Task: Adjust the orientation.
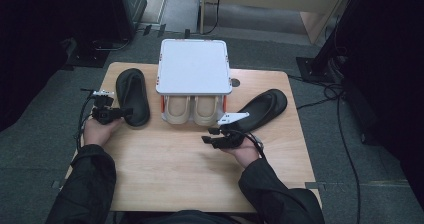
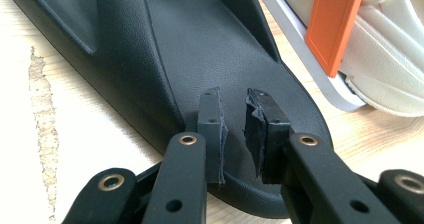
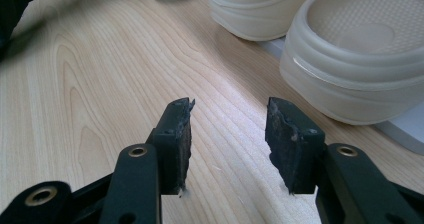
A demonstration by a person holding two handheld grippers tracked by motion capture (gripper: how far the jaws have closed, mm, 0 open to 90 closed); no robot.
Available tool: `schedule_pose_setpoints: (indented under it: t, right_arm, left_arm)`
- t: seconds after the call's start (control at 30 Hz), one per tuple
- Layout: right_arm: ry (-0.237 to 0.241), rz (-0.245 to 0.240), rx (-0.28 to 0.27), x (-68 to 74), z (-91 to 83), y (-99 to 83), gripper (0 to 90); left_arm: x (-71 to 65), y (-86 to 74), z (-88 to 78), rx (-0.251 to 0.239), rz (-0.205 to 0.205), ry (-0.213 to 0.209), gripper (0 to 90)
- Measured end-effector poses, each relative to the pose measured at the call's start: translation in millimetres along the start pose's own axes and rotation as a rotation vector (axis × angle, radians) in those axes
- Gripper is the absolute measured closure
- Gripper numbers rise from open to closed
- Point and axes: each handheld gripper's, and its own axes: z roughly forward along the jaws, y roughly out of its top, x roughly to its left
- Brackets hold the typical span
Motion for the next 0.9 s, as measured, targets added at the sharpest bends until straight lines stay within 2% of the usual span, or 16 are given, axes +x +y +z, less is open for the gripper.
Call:
schedule_pose_setpoints:
  t: [0.07,0.23,0.33,0.37,0.4,0.53,0.57,0.63,0.73,0.83,0.9]
  right_arm:
    - [0.001,-0.002,-0.001,0.1,-0.4,0.2,53.6]
    - [0.002,0.006,-0.002,-1.0,-1.0,0.1,53.6]
    - [0.004,0.007,-0.001,-0.8,-0.4,0.0,53.4]
    - [0.006,0.007,-0.001,-0.7,-0.1,-0.1,53.4]
    - [0.006,0.008,0.000,-0.5,0.3,-0.2,53.3]
    - [0.006,0.009,0.005,-0.5,0.4,-0.5,53.1]
    - [0.006,0.009,0.005,-0.7,0.4,-0.6,53.1]
    - [0.005,0.015,0.007,-0.6,0.2,-0.9,53.1]
    - [0.006,0.014,0.014,-0.1,0.2,-2.1,52.9]
    - [0.008,0.014,0.011,1.3,0.4,-3.4,52.9]
    - [0.006,0.013,0.017,1.7,0.0,-5.0,52.9]
  left_arm:
    - [-0.2,2.4,-1.5,0.013,-0.004,-0.006,76.2]
    - [2.0,13.5,-8.4,-0.039,0.015,0.010,71.0]
    - [8.0,21.0,-8.2,-0.057,0.019,0.029,61.8]
    - [10.7,23.0,-8.1,-0.067,0.015,0.028,61.4]
    - [12.7,24.5,-7.6,-0.080,0.009,0.041,60.0]
    - [20.9,30.0,-2.2,-0.061,0.037,0.097,56.7]
    - [24.1,30.7,-1.2,-0.064,0.031,0.101,56.0]
    - [31.9,32.5,0.9,-0.059,0.009,0.093,54.7]
    - [37.8,34.6,5.5,-0.045,0.012,0.094,53.3]
    - [43.4,37.7,8.4,-0.076,-0.010,0.077,52.5]
    - [44.1,40.0,11.4,-0.075,-0.016,0.066,52.0]
